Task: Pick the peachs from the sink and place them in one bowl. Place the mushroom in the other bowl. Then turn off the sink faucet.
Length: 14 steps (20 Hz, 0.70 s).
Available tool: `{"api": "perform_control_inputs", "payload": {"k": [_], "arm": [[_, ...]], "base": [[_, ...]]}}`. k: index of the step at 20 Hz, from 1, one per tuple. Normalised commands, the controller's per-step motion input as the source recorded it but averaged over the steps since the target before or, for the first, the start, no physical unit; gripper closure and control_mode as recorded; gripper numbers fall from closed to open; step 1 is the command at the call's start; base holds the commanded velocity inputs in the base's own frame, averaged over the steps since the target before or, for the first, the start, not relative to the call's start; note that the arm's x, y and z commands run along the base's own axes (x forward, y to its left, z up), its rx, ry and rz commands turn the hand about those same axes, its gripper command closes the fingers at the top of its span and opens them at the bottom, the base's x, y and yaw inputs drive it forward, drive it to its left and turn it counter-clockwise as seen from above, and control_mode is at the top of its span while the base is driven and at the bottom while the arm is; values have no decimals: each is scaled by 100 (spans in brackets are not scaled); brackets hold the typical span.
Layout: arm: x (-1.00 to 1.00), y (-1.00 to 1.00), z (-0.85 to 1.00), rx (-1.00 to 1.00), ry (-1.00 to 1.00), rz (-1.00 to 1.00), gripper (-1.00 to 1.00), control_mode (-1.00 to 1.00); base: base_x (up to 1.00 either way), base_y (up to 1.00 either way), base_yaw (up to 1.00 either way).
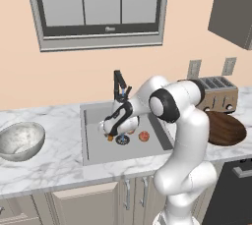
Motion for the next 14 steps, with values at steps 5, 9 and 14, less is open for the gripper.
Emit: {"api": "perform_control_inputs", "payload": {"k": [5,9,14], "arm": [[31,7,-22,-1,0,-1,-100,-100],[31,12,-22,-4,0,-1,-100,-100],[27,11,-26,-6,0,-2,-100,-100]], "base": [[0,0,0],[0,0,0],[0,0,0]]}}
